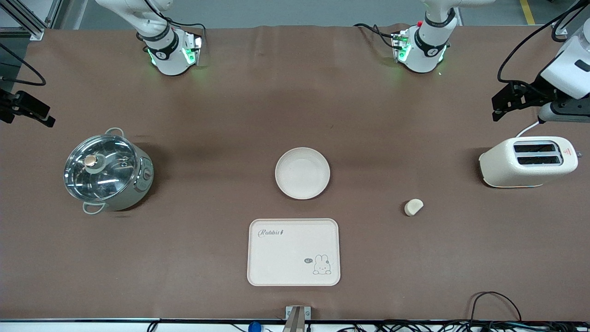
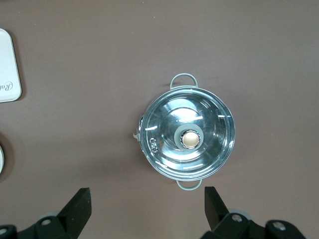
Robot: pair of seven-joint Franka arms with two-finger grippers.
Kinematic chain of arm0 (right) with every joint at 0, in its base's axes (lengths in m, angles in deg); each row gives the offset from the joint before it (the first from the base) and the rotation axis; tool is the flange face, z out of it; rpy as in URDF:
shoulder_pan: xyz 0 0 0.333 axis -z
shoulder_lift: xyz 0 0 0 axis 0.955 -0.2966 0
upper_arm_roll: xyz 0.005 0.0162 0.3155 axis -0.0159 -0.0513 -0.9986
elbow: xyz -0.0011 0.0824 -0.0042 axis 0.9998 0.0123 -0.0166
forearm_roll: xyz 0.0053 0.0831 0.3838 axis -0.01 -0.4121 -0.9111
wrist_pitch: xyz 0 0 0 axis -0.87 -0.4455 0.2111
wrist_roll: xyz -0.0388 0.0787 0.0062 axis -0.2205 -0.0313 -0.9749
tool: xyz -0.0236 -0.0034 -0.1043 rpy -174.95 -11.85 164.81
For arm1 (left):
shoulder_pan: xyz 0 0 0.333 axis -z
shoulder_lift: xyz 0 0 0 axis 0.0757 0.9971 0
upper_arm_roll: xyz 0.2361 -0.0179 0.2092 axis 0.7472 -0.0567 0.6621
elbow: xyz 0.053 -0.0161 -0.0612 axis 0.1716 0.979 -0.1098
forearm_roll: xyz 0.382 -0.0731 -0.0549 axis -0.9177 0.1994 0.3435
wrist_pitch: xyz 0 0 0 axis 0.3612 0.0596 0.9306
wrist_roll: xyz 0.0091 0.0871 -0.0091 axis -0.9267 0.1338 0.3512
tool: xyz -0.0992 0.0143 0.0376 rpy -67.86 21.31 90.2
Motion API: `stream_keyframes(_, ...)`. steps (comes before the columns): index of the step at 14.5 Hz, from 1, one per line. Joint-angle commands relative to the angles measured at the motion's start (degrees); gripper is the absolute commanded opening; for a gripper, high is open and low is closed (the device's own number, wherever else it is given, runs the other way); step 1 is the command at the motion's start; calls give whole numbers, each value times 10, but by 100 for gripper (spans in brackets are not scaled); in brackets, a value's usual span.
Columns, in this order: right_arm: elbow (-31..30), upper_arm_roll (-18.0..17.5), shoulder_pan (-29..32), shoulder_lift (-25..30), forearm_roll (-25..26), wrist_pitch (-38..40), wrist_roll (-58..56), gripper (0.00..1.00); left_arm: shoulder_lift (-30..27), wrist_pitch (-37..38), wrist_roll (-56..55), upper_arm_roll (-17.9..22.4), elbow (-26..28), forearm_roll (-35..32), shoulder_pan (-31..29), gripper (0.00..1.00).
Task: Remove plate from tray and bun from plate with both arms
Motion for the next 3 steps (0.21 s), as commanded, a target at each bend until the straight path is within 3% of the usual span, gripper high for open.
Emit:
stream_keyframes(1,-6,-3,5,5,9,1,-7,100,11,5,3,3,-29,14,0,100)
stream_keyframes(3,-6,-3,8,5,9,0,-6,100,11,5,2,3,-31,13,0,100)
